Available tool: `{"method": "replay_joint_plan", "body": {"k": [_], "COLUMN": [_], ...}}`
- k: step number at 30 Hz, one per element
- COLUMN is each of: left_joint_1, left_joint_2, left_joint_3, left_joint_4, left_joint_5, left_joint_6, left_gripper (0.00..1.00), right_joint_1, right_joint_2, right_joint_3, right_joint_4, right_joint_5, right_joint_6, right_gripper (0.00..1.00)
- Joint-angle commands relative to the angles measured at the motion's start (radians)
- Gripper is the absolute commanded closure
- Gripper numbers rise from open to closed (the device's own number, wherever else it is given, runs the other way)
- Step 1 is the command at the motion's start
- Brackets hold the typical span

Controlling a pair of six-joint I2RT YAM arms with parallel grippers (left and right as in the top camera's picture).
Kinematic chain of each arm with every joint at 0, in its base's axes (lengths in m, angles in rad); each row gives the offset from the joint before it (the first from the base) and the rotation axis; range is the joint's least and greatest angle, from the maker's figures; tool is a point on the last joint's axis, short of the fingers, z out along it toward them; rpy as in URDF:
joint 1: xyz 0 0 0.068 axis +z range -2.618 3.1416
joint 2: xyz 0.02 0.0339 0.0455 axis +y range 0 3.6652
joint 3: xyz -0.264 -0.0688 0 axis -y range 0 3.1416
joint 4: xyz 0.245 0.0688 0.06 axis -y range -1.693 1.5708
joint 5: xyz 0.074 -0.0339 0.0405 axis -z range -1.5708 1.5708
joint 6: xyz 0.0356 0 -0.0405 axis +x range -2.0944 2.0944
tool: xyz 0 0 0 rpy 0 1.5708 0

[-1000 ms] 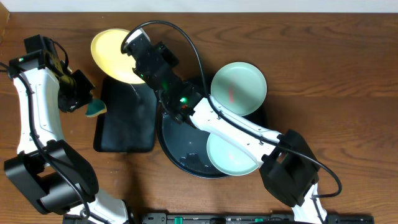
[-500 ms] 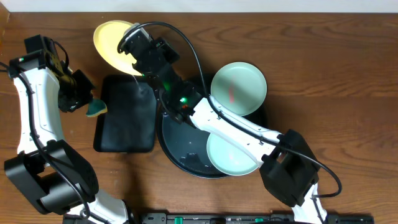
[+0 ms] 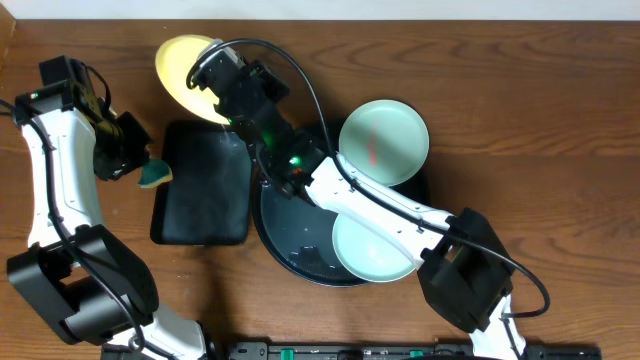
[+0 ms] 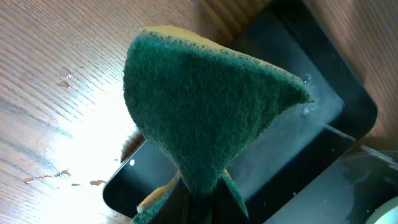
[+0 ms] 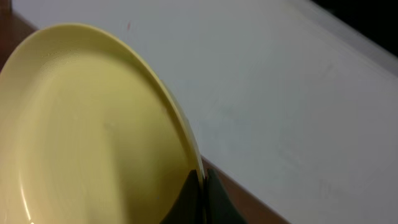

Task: Clean dirty plates on tray and stack at the side
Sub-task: 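Carry yellow plate with right gripper to table right of round tray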

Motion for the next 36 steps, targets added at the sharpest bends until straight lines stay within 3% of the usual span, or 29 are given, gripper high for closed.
{"method": "replay_joint_plan", "body": {"k": [1, 6, 17, 26, 36], "left_joint_1": [0.003, 0.003, -0.058, -0.187, -0.252], "left_joint_2": [-0.022, -0.022, -0.022, -0.022, -0.022], "left_joint_3": [0.021, 0.019, 0.016, 0.016, 0.016], "left_joint_4": [-0.005, -0.005, -0.008, 0.005, 0.013], "left_joint_5": [0.012, 0.012, 0.000, -0.048, -0.048], "left_joint_6": [0.010, 0.010, 0.027, 0.039, 0.035], "left_gripper": [0.93, 0.93, 0.93, 0.93, 0.92], "right_joint_1": [0.019, 0.009, -0.142, -0.307, -0.293], "right_joint_2": [-0.010, -0.017, -0.150, -0.142, -0.117], "right_joint_3": [0.014, 0.015, 0.015, -0.003, -0.150], "right_joint_4": [-0.048, -0.184, -0.654, -1.052, -0.999], "right_joint_5": [0.012, -0.033, -0.478, -0.560, -0.602], "right_joint_6": [0.048, 0.233, 0.618, 0.649, 0.649], "right_gripper": [0.99, 0.99, 0.99, 0.99, 0.99]}}
